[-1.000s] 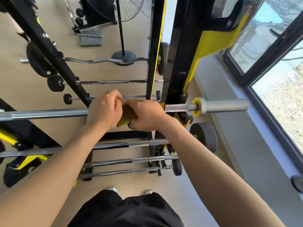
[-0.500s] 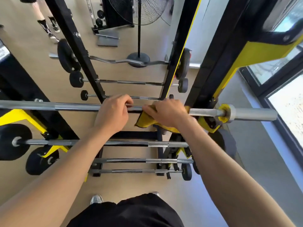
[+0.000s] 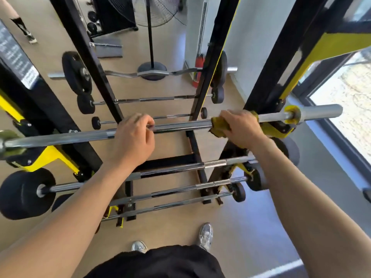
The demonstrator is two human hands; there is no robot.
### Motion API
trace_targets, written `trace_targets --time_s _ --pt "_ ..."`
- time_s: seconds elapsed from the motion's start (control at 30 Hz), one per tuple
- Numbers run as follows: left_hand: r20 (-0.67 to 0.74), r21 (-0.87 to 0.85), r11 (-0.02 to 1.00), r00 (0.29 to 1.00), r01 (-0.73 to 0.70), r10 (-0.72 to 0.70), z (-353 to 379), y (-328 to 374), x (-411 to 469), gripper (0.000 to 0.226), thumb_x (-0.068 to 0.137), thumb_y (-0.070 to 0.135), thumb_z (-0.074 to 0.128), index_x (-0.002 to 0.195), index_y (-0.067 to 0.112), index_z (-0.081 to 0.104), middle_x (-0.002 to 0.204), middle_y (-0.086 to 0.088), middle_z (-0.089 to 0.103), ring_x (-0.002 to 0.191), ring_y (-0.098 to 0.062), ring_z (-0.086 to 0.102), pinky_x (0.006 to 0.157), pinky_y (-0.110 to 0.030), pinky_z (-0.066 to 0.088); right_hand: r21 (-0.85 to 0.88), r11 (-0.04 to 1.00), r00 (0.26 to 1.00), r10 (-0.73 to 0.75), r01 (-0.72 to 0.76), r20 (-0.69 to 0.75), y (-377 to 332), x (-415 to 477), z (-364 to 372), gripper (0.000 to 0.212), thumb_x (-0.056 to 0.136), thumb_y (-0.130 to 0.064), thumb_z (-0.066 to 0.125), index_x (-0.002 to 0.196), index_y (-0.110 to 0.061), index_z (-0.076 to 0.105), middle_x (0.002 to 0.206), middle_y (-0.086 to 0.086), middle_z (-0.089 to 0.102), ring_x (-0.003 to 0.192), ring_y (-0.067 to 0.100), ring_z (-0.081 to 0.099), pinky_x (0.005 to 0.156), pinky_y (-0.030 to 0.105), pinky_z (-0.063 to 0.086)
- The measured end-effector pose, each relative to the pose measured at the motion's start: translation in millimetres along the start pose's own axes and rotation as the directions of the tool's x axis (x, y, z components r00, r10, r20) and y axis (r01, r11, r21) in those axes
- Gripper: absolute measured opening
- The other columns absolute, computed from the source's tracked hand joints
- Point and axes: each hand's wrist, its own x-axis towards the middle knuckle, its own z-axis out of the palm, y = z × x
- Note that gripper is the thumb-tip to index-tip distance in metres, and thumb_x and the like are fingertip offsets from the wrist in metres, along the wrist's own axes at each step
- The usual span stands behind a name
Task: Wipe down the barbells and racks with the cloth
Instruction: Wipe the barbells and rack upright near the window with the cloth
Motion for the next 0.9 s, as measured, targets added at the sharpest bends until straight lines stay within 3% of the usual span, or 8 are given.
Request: trace_targets --time_s 0.17,0.27,0.4,0.53,0.63,0.73,0.83,0.9 --pt "0.037 -0.051 0.999 0.999 -0.019 0.020 -7 -14 -10 0.025 0.094 0.003 0.059 0.116 0.014 0.063 0.109 -0.002 0.066 0.101 -0.019 0.062 0.094 -0.041 0.055 -0.055 0.986 0.988 0.156 -0.157 -0.023 -32 0 7 0.019 0.096 -0.027 0.067 0.105 -0.022 0.052 0.098 0.001 0.061 0.097 0.028 0.063 0.095 0.045 0.046" --pt "-0.001 -0.087 0.996 1.000 -0.009 0.009 -5 -15 -11 0.023 0.097 0.004 0.054 0.117 0.013 0.061 0.111 -0.005 0.064 0.103 -0.022 0.062 0.095 -0.047 0.053 -0.036 0.998 0.998 0.048 -0.049 -0.040 -115 13 22 0.043 0.093 -0.022 0.067 0.134 -0.017 0.052 0.128 0.006 0.063 0.121 0.029 0.058 0.109 0.047 0.040" --pt "-0.063 -0.139 0.988 0.995 0.073 -0.083 2 -8 -5 0.019 0.101 0.009 0.046 0.116 0.016 0.055 0.111 -0.006 0.064 0.103 -0.025 0.061 0.099 -0.050 0.050 0.027 0.983 0.971 -0.176 0.182 -0.164 -202 28 38 0.049 0.090 -0.021 0.071 0.136 -0.014 0.054 0.127 0.006 0.064 0.116 0.028 0.059 0.103 0.042 0.043" --pt "-0.043 -0.094 0.994 0.998 0.048 -0.052 5 -5 6 0.016 0.102 0.013 0.046 0.111 0.015 0.060 0.103 -0.004 0.066 0.095 -0.022 0.062 0.094 -0.044 0.050 0.041 0.945 0.944 -0.321 0.325 -0.078 -143 30 21 0.048 0.093 -0.030 0.072 0.135 -0.024 0.050 0.122 -0.003 0.067 0.107 0.020 0.065 0.093 0.035 0.052" --pt "-0.002 -0.057 0.998 1.000 0.013 -0.014 13 -1 15 0.016 0.102 0.015 0.051 0.101 0.018 0.066 0.088 0.005 0.066 0.078 -0.016 0.063 0.088 -0.048 0.054 0.028 0.996 0.995 -0.087 0.085 0.044 -51 19 6 0.024 0.093 -0.045 0.070 0.105 -0.033 0.054 0.091 -0.014 0.062 0.088 0.015 0.066 0.075 0.032 0.054" --pt "0.023 -0.071 0.997 1.000 0.013 -0.011 21 10 22 0.014 0.101 0.015 0.053 0.099 0.017 0.067 0.080 0.008 0.066 0.068 -0.013 0.062 0.084 -0.047 0.057 -0.024 0.992 0.988 0.123 -0.122 0.090 10 7 -2 0.024 0.090 -0.048 0.071 0.089 -0.033 0.053 0.073 -0.016 0.053 0.075 0.013 0.063 0.069 0.031 0.045" --pt "0.023 -0.082 0.997 1.000 0.014 -0.012 26 19 33 0.022 0.100 0.019 0.046 0.095 0.016 0.068 0.076 0.007 0.065 0.064 -0.012 0.060 0.076 -0.046 0.059 -0.101 0.980 0.974 0.183 -0.171 0.134 11 14 -2 0.028 0.089 -0.055 0.066 0.085 -0.030 0.055 0.070 -0.011 0.053 0.065 0.009 0.054 0.066 0.030 0.043" --pt "0.011 -0.103 0.994 0.999 0.039 -0.038 30 24 42 0.030 0.100 0.023 0.041 0.094 0.016 0.069 0.075 0.008 0.064 0.062 -0.010 0.060 0.073 -0.045 0.059 -0.084 0.991 0.984 0.110 -0.099 0.137 -5 19 -3 0.028 0.092 -0.056 0.064 0.086 -0.029 0.055 0.072 -0.010 0.053 0.067 0.011 0.056 0.066 0.032 0.044"
